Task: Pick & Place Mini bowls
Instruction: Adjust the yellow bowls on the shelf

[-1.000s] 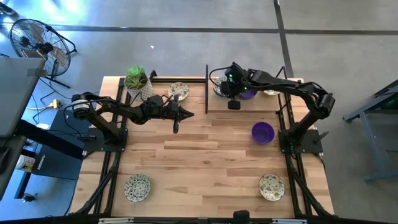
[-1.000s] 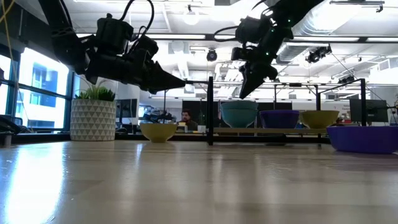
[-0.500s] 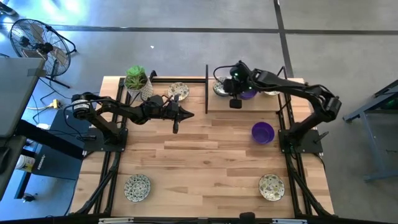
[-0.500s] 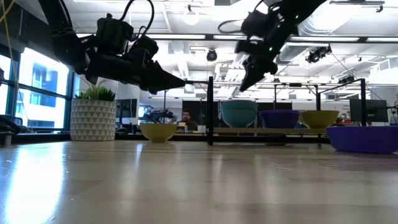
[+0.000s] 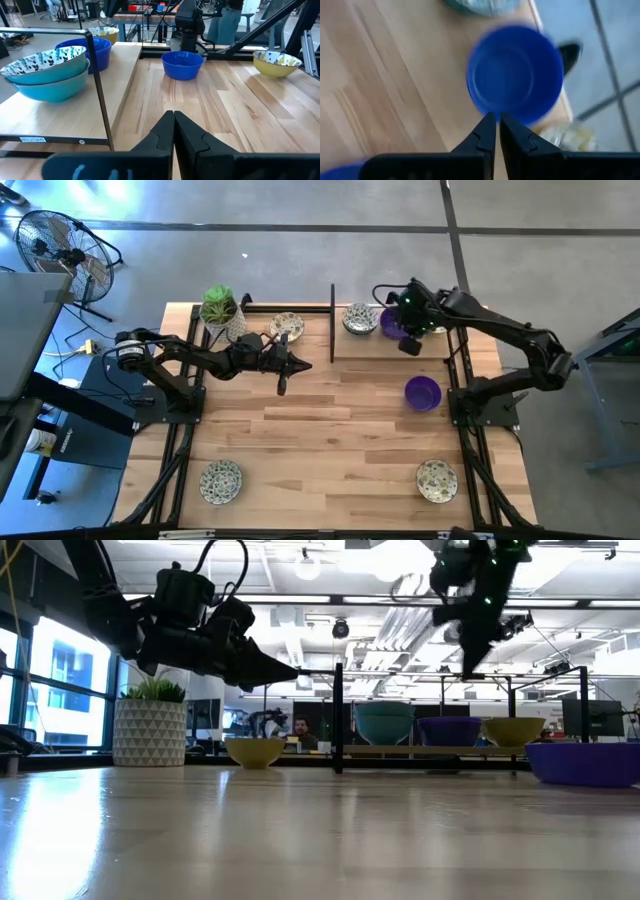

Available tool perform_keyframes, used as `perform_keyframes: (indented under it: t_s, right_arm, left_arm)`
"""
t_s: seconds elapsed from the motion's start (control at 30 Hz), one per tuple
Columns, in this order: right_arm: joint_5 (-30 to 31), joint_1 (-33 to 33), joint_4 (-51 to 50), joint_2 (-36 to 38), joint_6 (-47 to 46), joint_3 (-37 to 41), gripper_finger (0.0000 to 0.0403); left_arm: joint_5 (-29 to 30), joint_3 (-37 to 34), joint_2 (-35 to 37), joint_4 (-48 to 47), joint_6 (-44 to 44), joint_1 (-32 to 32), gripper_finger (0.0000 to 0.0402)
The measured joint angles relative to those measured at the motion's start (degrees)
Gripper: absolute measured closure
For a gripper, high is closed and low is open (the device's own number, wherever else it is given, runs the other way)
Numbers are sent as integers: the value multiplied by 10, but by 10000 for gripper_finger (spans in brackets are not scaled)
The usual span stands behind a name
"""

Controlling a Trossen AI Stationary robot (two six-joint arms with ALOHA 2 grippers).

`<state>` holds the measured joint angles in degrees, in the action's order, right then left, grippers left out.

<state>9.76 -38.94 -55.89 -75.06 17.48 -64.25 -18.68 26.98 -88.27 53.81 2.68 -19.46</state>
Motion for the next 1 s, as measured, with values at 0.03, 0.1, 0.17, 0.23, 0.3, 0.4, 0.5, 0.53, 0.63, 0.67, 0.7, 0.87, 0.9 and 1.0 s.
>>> perform_keyframes:
  t_s: [0.03, 0.1, 0.17, 0.23, 0.3, 0.4, 0.5, 0.53, 0.63, 0.67, 0.7, 0.87, 0.9, 1.0]
  right_arm:
    - [0, -10, 0, 5, -8, 14, 387]
    - [12, -31, 5, 13, -25, 41, 378]
    - [36, -52, 14, 14, -40, 64, 361]
    - [65, -70, 35, 14, -49, 81, 337]
    - [76, -87, 52, 14, -50, 93, 309]
    - [64, -112, 62, 13, -38, 99, 272]
    - [46, -135, 68, 13, -22, 108, 250]
    - [39, -142, 70, 13, -19, 112, 246]
    - [22, -157, 85, 13, -13, 131, 244]
    - [22, -160, 91, 12, -10, 137, 245]
    - [24, -163, 97, 12, -8, 143, 248]
    - [35, -163, 130, 12, 6, 157, 266]
    - [33, -163, 133, 12, 6, 157, 270]
    - [27, -163, 135, 12, 6, 157, 287]
  left_arm:
    - [0, 0, 0, -1, 0, 0, 401]
    - [0, 0, 0, -1, 0, 0, 401]
    - [-1, 0, 0, -1, 0, 0, 401]
    - [-2, 0, 0, -1, 0, 0, 401]
    - [-2, 0, 0, 0, 0, 0, 401]
    - [-2, 0, 0, 0, 0, 0, 401]
    - [-2, 0, 0, 0, 0, 0, 401]
    - [-2, 0, 0, 0, 0, 0, 401]
    - [-2, 0, 0, 0, 0, 0, 401]
    - [-2, 0, 0, 0, 0, 0, 401]
    - [-2, 0, 0, 0, 0, 0, 401]
    - [-2, 0, 0, 0, 0, 0, 401]
    - [-2, 0, 0, 0, 0, 0, 401]
    - [-2, 0, 0, 0, 0, 0, 401]
